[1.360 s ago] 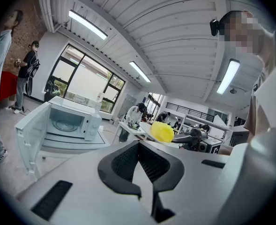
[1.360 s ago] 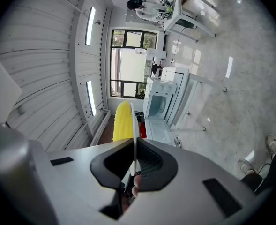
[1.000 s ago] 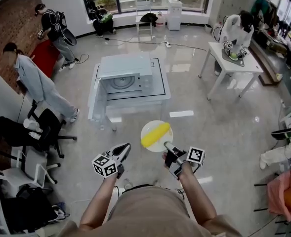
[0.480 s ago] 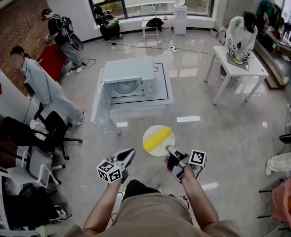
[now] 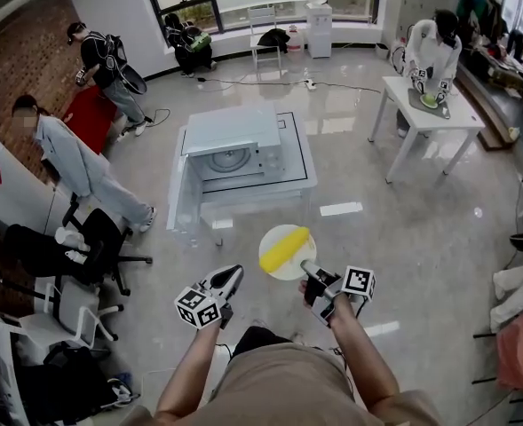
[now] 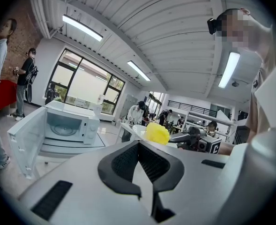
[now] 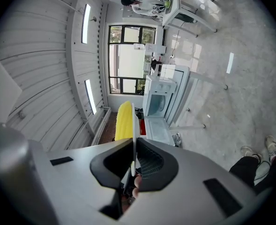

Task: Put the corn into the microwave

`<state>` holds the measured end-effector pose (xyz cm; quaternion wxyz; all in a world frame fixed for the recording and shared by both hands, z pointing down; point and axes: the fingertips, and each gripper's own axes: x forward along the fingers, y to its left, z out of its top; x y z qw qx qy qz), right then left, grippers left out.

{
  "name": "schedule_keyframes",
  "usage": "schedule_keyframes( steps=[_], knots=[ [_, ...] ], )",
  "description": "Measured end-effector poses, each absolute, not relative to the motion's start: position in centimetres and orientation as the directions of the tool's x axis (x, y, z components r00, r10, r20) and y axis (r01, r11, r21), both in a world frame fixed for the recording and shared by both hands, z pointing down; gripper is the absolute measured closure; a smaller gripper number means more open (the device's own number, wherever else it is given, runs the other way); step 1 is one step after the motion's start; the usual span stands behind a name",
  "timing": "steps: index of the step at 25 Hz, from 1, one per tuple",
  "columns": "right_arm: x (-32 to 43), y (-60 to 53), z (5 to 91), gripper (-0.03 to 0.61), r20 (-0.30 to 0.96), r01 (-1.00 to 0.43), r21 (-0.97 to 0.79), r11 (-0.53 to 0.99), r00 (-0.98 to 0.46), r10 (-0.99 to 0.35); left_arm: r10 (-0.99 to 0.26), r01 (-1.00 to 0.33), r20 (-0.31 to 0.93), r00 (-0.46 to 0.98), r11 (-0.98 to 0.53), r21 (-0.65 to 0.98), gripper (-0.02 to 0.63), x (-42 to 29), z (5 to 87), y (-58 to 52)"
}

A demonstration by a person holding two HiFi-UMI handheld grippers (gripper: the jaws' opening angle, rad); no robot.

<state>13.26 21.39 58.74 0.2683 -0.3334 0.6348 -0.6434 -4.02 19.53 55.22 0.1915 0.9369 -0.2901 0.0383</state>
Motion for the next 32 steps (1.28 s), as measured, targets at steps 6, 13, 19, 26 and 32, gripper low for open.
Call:
schedule_keyframes(
  steps=[6,13,19,26,32],
  knots=[
    [11.4,18.7,58.4,0.561,0.104,-0.089,-0.994,-0.062,-0.617,-0.780,-0.507,-0.533,0.170,0.845,-0.769,0.354,0.609,-5.8,54.9,16.1],
    [8.4,15.1,58.1,0.561,0.111,-0.103,-0.993,-0.060,-0.617,-0.779,-0.503,-0.523,0.157,0.850,-0.769,0.367,0.609,-9.3,54.8,11.8],
    [6.7,12.8,58.4,0.561,0.106,-0.083,-0.994,-0.070,-0.607,-0.788,-0.493,-0.508,0.145,0.858,-0.773,0.380,0.609,-11.8,55.0,9.3],
    [5.8,10.8,59.5,0.561,0.113,-0.081,-0.993,-0.081,-0.587,-0.802,-0.494,-0.500,0.126,0.861,-0.774,0.389,0.609,-13.7,55.7,7.1],
    [5.9,7.9,60.4,0.561,0.122,-0.098,-0.992,-0.079,-0.605,-0.787,-0.516,-0.520,0.125,0.847,-0.755,0.399,0.609,-13.8,56.6,5.6]
  ],
)
